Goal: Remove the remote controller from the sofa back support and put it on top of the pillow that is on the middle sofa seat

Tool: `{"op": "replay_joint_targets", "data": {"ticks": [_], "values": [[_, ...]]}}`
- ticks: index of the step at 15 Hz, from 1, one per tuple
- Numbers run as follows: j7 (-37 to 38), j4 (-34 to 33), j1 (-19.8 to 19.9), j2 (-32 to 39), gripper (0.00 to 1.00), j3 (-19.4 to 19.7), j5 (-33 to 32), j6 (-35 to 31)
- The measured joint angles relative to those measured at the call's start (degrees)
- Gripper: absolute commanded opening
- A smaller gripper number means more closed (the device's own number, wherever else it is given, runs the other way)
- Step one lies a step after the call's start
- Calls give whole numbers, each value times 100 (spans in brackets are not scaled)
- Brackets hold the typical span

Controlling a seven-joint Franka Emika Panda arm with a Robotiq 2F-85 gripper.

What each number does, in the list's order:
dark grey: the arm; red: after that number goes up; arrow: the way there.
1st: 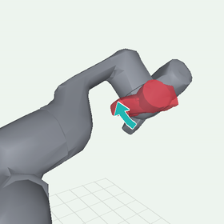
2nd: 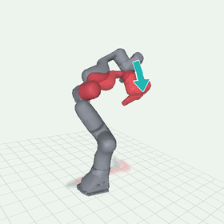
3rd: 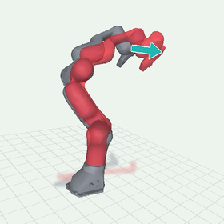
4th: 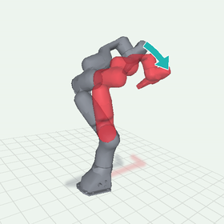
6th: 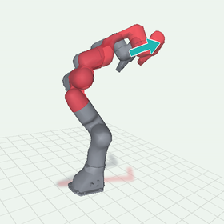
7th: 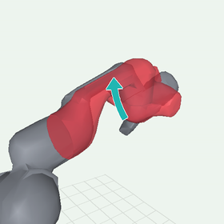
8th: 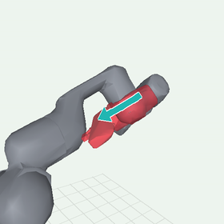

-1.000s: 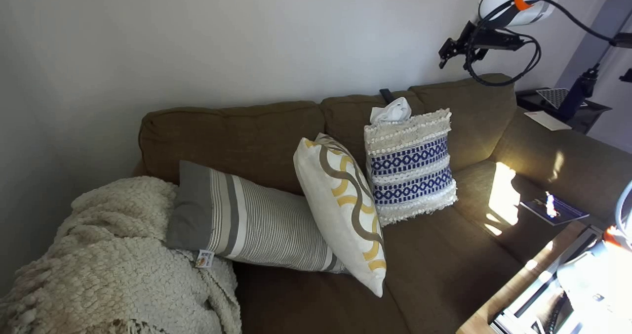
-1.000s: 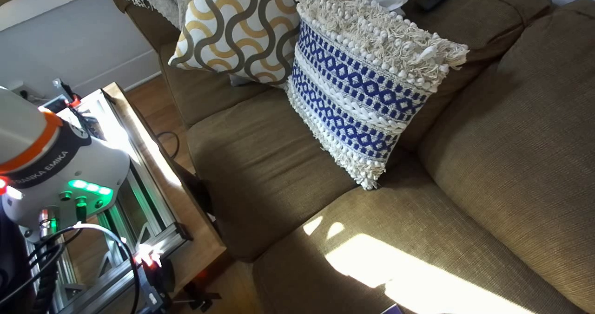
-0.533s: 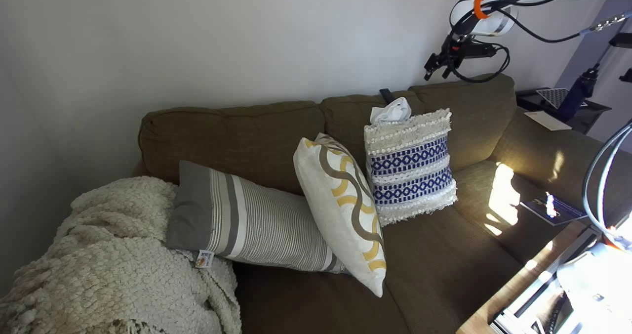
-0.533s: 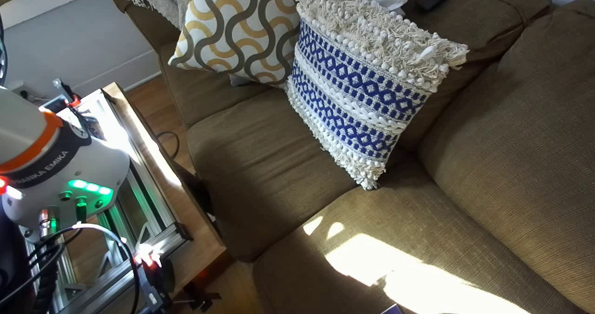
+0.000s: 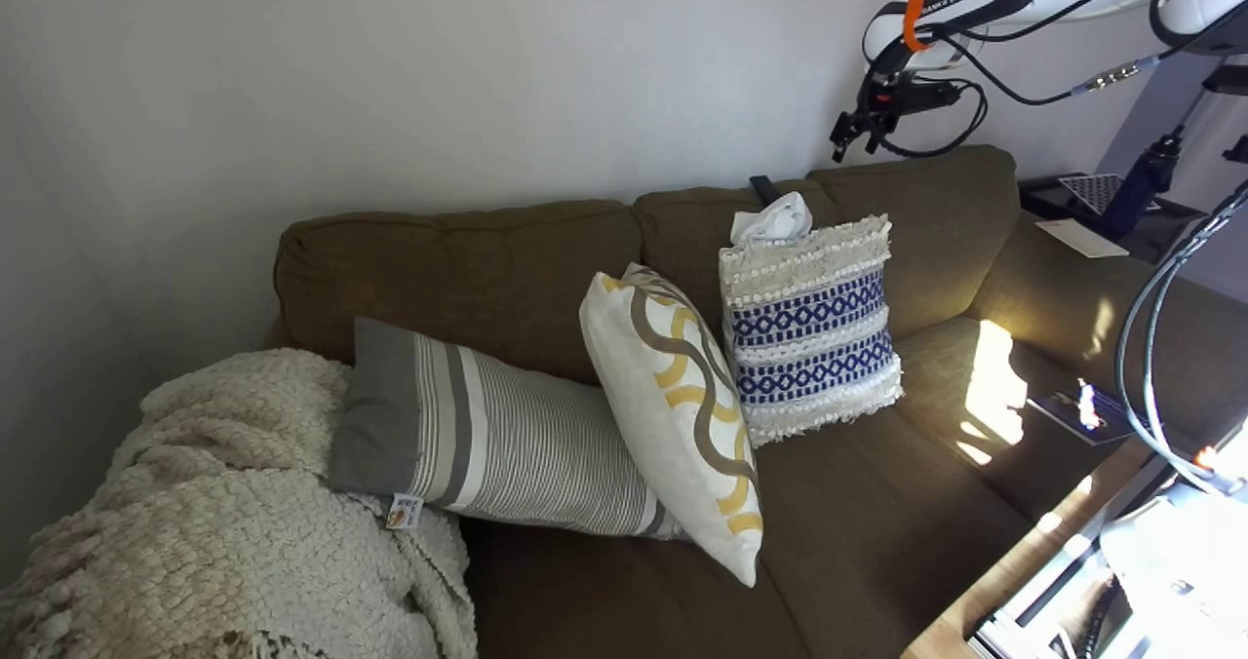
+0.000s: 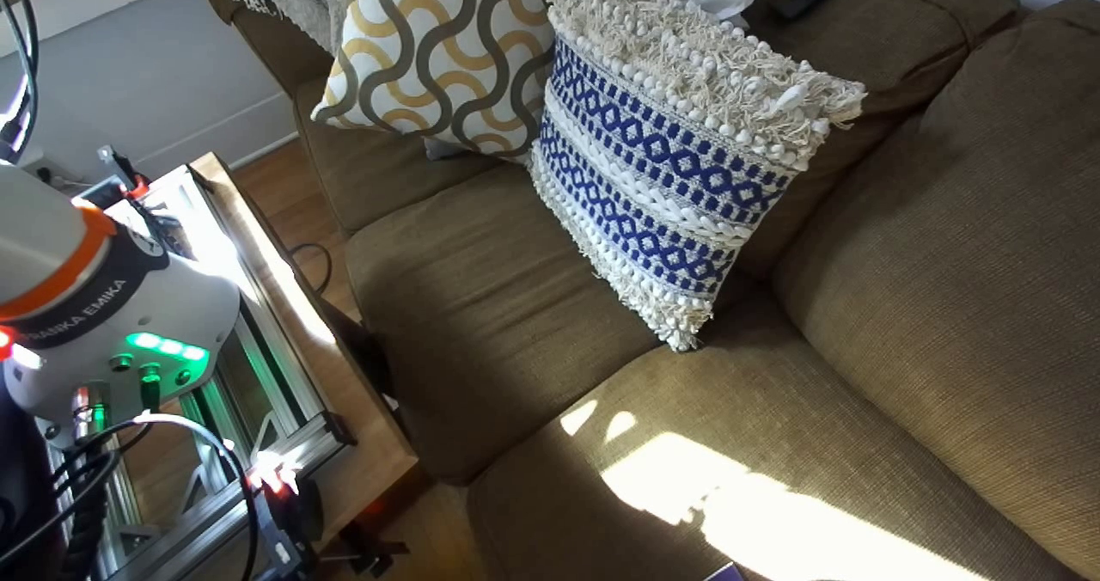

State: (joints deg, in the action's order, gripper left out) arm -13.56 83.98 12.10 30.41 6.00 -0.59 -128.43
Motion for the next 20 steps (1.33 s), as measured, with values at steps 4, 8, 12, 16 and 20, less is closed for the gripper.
{"op": "replay_joint_targets", "data": {"ticks": [4,8,12,16,20], "values": [[474,276,-21,115,100,-41,185,-1591],[580,349,-20,648,100,-248,311,-2684],[267,-123,128,1335,100,-737,457,-2828],[223,-896,149,2032,100,-715,449,-2779],[223,-1665,192,2640,100,-707,444,-2511]]}}
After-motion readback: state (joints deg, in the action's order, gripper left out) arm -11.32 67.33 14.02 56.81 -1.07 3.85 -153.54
